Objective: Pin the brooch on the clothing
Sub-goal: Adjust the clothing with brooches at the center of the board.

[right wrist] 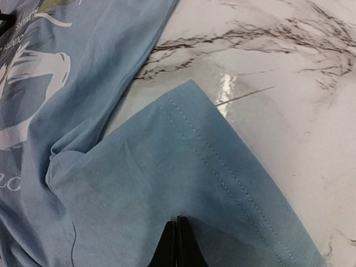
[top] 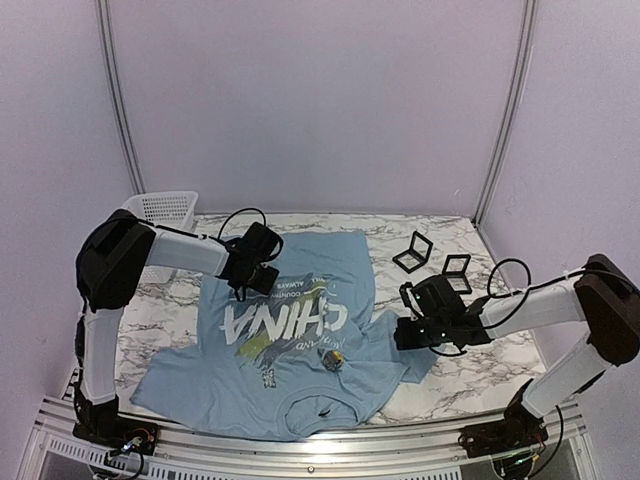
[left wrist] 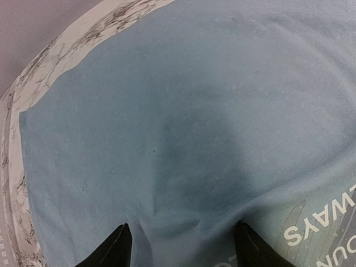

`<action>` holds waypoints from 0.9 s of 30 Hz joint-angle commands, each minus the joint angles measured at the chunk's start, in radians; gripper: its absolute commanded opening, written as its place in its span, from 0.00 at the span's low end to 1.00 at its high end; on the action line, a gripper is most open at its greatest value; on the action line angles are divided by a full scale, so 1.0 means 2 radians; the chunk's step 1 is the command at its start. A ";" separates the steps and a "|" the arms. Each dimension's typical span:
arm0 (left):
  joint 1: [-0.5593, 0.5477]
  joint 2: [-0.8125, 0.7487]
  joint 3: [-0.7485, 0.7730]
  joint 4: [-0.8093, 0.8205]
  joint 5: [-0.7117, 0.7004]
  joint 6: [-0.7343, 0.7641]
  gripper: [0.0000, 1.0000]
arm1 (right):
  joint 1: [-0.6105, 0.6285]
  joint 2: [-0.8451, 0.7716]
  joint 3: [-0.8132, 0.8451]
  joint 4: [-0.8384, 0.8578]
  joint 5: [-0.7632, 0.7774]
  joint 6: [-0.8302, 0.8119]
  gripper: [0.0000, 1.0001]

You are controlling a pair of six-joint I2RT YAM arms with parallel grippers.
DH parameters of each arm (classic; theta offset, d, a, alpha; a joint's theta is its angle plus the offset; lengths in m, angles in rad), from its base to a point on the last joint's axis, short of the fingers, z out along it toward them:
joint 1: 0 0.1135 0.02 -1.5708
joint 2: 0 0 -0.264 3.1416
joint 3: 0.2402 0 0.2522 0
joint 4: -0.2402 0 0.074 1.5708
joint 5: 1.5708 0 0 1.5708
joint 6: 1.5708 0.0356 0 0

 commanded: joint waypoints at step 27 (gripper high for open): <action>0.026 -0.226 -0.200 -0.044 0.055 -0.078 0.70 | -0.094 0.322 0.426 -0.090 -0.073 -0.198 0.00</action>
